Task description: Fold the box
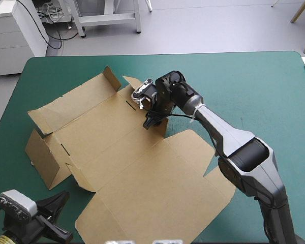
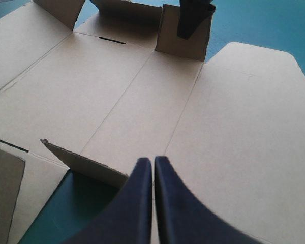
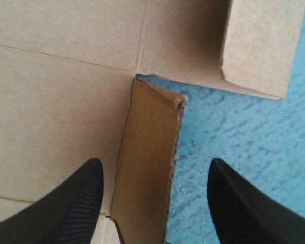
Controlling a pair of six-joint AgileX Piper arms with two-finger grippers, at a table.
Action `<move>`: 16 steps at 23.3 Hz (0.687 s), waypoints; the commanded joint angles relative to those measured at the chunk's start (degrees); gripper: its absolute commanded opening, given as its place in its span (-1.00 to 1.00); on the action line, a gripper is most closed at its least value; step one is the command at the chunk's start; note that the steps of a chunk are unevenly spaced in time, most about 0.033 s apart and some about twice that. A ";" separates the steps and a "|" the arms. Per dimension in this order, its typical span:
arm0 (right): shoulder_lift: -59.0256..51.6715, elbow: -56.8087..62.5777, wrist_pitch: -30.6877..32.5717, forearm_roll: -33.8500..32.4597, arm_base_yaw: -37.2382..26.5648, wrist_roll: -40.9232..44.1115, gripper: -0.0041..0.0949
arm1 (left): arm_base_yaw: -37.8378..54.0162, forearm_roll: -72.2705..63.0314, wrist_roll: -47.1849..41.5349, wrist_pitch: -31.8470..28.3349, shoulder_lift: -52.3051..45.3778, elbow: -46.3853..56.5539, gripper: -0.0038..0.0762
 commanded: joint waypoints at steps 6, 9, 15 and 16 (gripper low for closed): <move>-2.68 -1.94 -1.39 -0.81 0.11 -0.06 -0.32 | -0.26 -0.77 0.05 -4.16 0.73 -1.15 -0.92; -2.68 -1.94 -1.39 -0.63 0.11 -1.28 -0.65 | -0.26 -0.67 0.05 -4.16 0.73 -1.15 -0.92; -2.68 -1.94 -1.39 -1.77 0.11 -2.15 -0.96 | -0.26 -0.67 0.05 -4.16 0.73 -1.15 -0.92; -2.68 -1.94 -1.39 -2.79 0.11 -2.15 -0.96 | -0.26 -0.67 0.05 -4.16 0.73 -1.15 -0.92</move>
